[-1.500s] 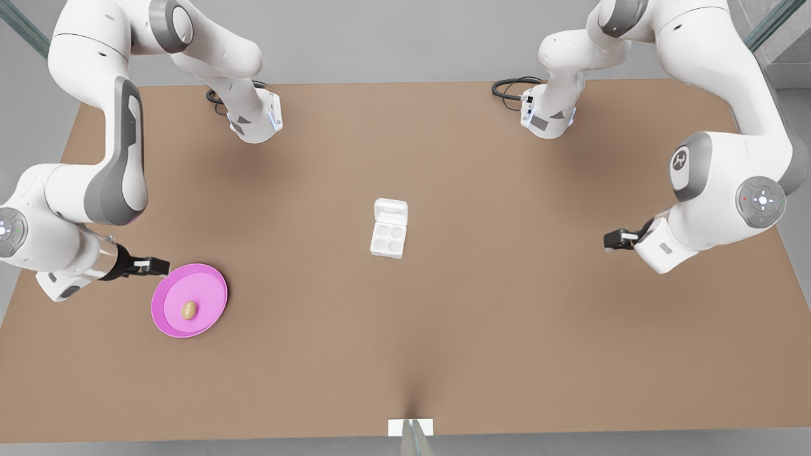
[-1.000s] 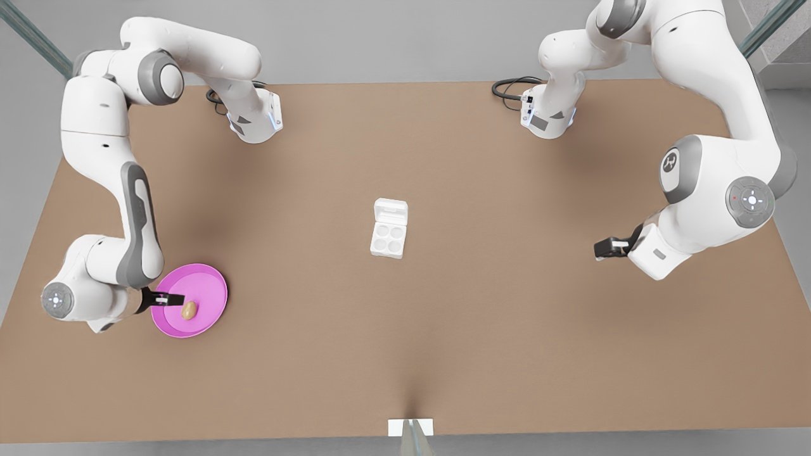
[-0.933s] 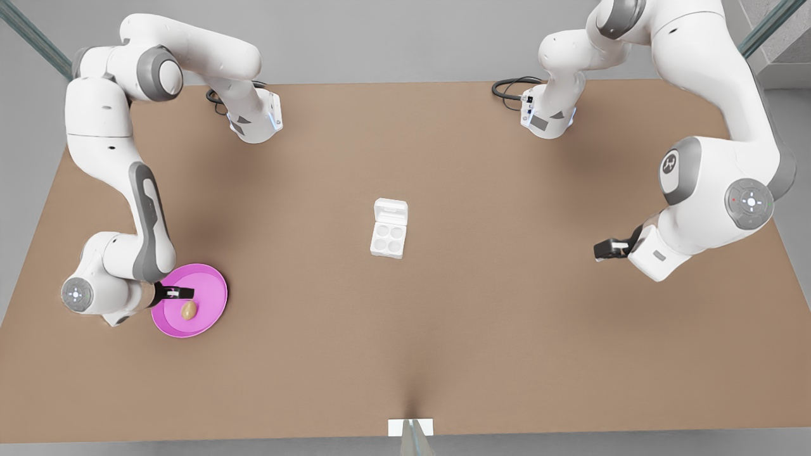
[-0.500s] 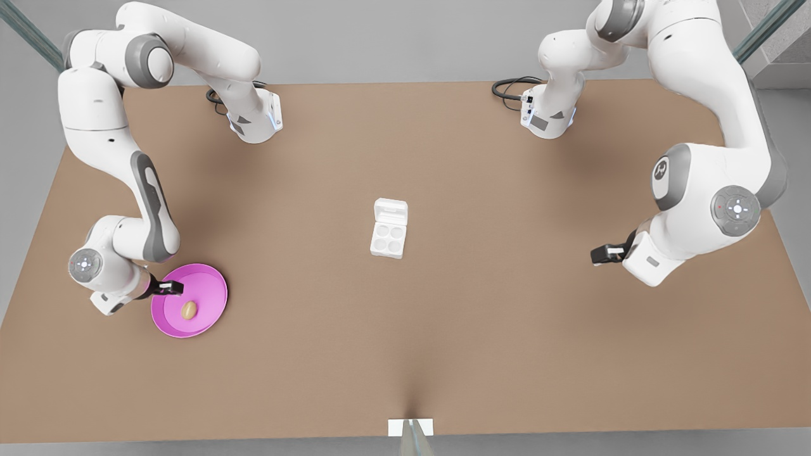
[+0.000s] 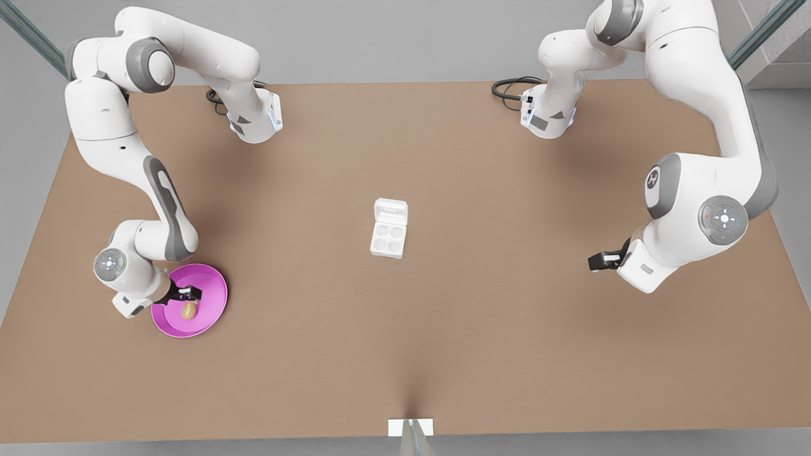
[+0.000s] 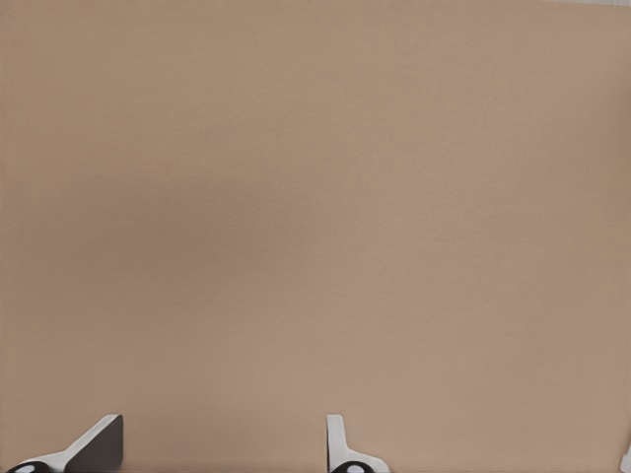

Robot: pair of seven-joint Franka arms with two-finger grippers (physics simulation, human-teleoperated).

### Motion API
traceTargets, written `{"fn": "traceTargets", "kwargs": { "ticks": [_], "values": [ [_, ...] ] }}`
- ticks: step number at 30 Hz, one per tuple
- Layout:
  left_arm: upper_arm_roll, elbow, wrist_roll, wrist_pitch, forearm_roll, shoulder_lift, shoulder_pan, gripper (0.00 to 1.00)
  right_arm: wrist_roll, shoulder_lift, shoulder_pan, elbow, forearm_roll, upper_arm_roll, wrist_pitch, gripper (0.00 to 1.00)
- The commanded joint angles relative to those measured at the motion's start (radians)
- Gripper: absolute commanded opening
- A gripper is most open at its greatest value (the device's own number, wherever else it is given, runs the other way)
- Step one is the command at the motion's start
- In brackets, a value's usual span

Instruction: Pack egg into the box and close the box lid

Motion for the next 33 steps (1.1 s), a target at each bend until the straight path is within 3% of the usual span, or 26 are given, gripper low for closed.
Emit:
{"fn": "traceTargets", "kwargs": {
  "ticks": [1, 10, 14, 33],
  "values": [
    [0.000, 0.000, -0.021, 0.003, 0.003, -0.001, 0.000, 1.00, 0.127, 0.001, -0.007, -0.001, 0.001, 0.000, 0.030, 1.00],
    [0.000, -0.001, -0.021, 0.003, 0.021, 0.001, -0.003, 1.00, 0.129, 0.010, -0.036, 0.025, -0.007, 0.006, 0.018, 1.00],
    [0.000, 0.000, -0.021, 0.005, 0.021, 0.001, -0.003, 1.00, 0.216, 0.007, -0.036, 0.020, -0.001, 0.057, 0.015, 1.00],
    [0.000, 0.000, -0.021, 0.008, 0.023, 0.008, -0.003, 1.00, 0.213, 0.082, -0.042, 0.042, -0.010, 0.049, 0.029, 1.00]
  ]
}}
